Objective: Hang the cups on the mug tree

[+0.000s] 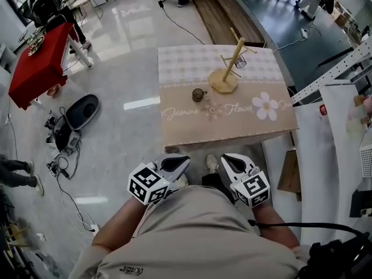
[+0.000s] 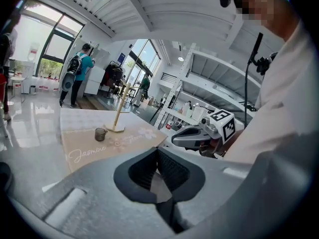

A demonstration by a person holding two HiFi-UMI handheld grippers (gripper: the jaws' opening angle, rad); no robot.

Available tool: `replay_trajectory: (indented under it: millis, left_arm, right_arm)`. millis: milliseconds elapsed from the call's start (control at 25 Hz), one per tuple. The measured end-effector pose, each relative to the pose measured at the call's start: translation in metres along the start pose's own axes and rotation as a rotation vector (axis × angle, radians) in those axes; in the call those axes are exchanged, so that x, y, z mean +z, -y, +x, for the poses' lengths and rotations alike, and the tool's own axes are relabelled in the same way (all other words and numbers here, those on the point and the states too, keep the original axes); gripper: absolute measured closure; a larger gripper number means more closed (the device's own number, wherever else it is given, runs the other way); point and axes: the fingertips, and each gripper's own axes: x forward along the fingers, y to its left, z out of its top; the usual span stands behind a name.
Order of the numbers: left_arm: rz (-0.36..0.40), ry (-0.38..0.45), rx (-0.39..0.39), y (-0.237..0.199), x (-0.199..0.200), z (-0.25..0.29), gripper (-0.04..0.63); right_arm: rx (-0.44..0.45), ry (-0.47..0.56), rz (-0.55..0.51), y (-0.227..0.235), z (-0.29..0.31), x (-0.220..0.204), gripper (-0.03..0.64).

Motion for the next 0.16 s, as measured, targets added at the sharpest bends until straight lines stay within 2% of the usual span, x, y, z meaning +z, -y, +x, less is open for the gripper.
replay_trajectory:
  millis: [160]
  left_arm:
    - [0.003,0.002,0.002,-0.0036,0.0002,-0.0035,0.588]
  right_arm:
    - [0.005,0.002,-0.005,-0.003,0.0052,0.0036,0.603]
